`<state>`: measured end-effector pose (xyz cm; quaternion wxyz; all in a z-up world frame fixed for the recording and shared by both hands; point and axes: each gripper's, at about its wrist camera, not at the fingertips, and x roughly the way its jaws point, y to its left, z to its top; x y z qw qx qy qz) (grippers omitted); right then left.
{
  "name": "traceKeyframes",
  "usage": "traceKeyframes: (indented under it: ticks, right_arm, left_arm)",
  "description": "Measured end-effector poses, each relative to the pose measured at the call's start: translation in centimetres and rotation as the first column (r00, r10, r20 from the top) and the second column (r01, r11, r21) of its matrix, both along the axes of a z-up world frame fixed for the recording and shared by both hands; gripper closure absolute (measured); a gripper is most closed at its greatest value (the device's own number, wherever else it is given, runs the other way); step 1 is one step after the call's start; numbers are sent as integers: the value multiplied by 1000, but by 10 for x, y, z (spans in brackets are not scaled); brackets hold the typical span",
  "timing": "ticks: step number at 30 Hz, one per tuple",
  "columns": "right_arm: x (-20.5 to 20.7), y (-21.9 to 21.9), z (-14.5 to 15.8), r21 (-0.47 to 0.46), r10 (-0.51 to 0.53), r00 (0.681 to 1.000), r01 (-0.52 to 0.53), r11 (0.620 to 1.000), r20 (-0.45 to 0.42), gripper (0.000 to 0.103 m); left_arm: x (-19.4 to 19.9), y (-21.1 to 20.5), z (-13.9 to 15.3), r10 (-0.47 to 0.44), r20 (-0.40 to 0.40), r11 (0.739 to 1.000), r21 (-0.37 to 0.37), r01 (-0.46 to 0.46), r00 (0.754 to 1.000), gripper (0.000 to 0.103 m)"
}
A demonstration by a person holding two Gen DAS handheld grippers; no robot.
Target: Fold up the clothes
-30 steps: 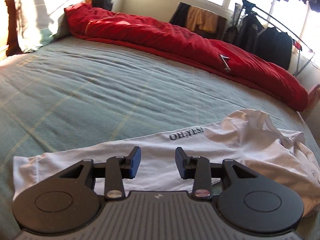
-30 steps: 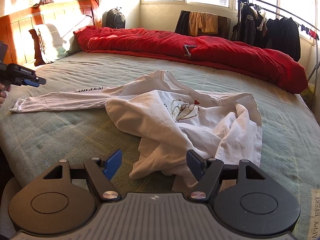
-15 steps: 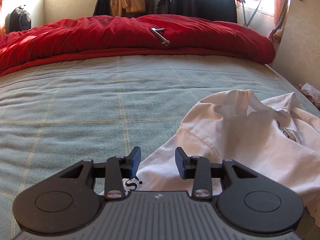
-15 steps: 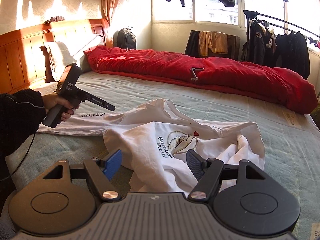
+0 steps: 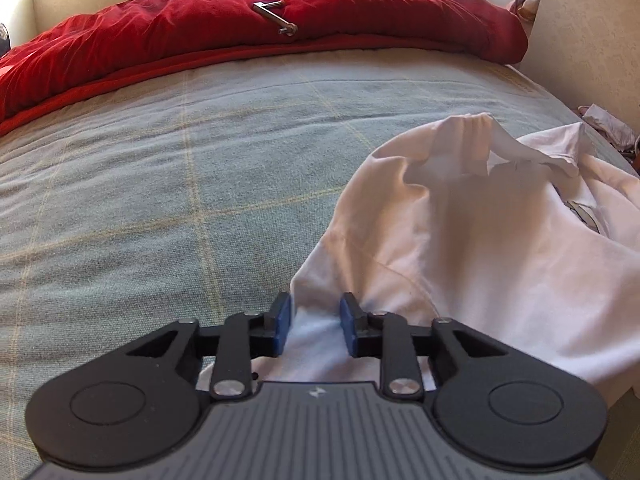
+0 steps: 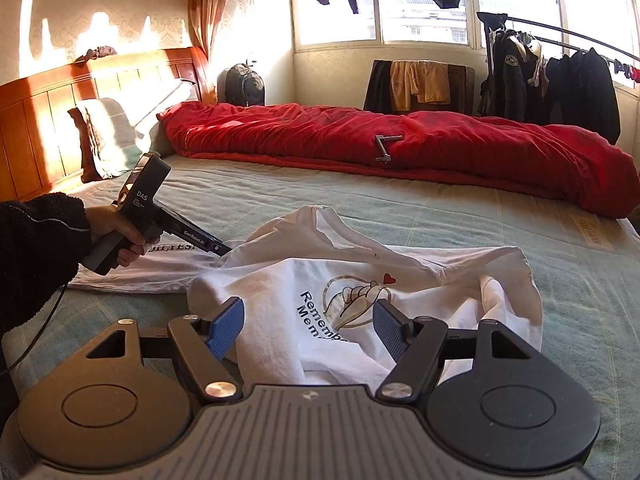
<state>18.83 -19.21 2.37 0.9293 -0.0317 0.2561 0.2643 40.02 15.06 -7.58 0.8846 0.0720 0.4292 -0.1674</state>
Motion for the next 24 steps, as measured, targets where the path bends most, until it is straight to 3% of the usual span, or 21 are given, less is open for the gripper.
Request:
traceKeyframes:
  ticks: [4,10,15,21,24]
  right_arm:
    - [-1,-2,1,6,-3,1000,3,1000,10,28]
    - [0,-10,2,20,-39,999,38,999,24,28]
    - [6,-16,-2,37,-77,997,77,996,15,28]
    - [13,-24,-9,47,-114,993,114,992,-11,28]
    - [11,-26,-7,45,-112,994,113,993,-8,28]
  left_arm:
    - [-9,-7,13,33,103,996,76,-41,994,103]
    - [11,1,35,127,190,987,77,-144,974,103]
    - [43,-1,32,175,200,976,95,-197,964,102]
    - [72,-7,-3,227,182,957,140,-253,957,103]
    - [73,2,-8,268,143,954,101,-284,953,100]
